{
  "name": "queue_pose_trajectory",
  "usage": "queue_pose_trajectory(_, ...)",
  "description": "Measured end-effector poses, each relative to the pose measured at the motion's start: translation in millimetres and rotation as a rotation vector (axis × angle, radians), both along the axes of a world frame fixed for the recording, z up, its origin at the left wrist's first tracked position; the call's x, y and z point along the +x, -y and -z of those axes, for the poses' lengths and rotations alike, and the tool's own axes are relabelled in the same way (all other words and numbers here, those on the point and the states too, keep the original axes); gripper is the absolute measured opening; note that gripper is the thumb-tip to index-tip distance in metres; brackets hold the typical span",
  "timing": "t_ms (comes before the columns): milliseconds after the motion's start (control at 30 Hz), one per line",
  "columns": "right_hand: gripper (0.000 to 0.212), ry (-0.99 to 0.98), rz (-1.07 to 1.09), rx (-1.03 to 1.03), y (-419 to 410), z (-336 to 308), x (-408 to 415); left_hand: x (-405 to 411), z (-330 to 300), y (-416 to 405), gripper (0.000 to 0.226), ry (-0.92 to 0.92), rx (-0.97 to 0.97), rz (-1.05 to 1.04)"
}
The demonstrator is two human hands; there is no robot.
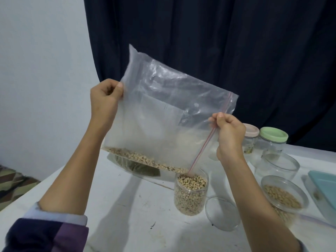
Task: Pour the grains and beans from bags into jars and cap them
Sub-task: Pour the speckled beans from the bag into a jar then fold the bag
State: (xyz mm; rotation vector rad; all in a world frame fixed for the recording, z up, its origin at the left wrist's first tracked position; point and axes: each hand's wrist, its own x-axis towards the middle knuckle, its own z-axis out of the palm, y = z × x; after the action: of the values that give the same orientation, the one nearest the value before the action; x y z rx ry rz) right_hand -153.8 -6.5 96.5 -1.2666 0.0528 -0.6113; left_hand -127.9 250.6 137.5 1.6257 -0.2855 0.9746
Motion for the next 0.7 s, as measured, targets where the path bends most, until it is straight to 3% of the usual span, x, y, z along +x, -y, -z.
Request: queue_pose_trajectory(700, 0.025, -0.026, -0.038, 0.003, -3.9, 2.6, -3.0, -3.8, -3.5, 3.1, 0.025, 0.016, -0.022, 0.036)
